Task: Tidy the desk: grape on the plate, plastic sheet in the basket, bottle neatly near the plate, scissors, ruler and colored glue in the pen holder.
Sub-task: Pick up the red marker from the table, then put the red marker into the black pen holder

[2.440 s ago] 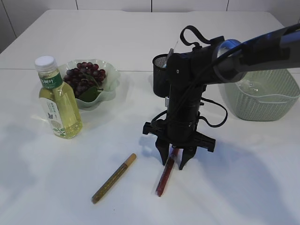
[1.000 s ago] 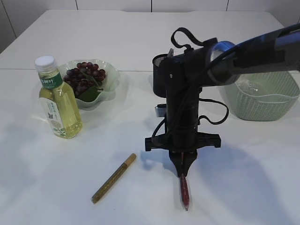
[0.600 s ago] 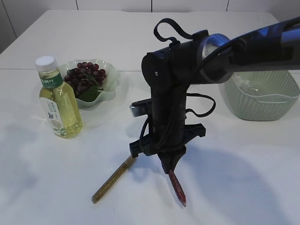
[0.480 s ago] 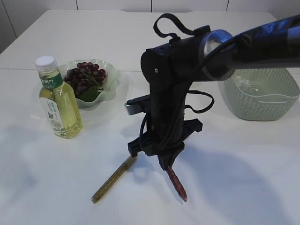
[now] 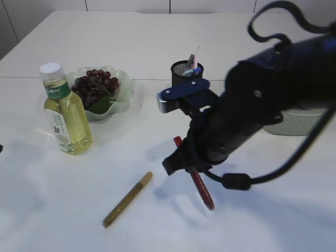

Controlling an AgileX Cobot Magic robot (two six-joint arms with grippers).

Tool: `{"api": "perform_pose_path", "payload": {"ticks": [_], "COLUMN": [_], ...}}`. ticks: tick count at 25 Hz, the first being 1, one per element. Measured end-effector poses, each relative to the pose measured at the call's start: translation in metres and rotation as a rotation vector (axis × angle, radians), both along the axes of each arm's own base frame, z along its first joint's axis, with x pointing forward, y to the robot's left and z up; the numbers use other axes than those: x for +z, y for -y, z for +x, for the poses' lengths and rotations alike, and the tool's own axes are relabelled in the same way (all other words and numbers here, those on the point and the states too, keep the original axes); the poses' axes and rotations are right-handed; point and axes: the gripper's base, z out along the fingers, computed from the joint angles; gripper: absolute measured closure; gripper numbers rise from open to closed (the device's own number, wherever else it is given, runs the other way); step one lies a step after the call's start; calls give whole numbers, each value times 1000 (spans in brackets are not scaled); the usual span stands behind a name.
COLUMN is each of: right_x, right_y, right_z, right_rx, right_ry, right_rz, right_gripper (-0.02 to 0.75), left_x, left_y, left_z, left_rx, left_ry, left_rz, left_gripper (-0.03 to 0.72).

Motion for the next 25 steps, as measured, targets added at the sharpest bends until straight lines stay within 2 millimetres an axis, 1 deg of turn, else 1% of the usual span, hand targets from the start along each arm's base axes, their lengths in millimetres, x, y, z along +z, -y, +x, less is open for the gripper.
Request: {"api": "perform_pose_path", "payload": {"ticks": [1,4,6,8,12,14,17,20,22,25], "right_x": [-1,7,10,13,23,28,37,52,64,79], "right_y": [6,20,23,23,27,35,53,68,71,68], "right_z": [-8,-25,-28,-27,-12,-1,16,34,47,68], "right_rx": [-2,-7,1,14,-16,-53,-124,-180,-203,-212], "right_ry": [34,144,204,260,389,463,565,662,725,804], "right_rz": [24,102,132,152,225,264,305,338,363,397], "right_gripper": [697,697,697,697,698,698,698,698,699,699], "left_x": [0,0,0,0,1,1,1,1,2,2], "left_y": [0,0,0,1,1,1,1,2,2,2], "left_z": [0,0,0,1,1,2,2,3,4,4], "left_rx": [0,0,0,1,2,2,2,3,4,5], "left_ry": [-1,-1,3,9,16,18,22,36,47,51], "left_rz": [-2,-2,-3,-7,-11,-12,-14,-21,-27,-29], "left_gripper": [442,442,442,442,442,442,442,443,443,443]}}
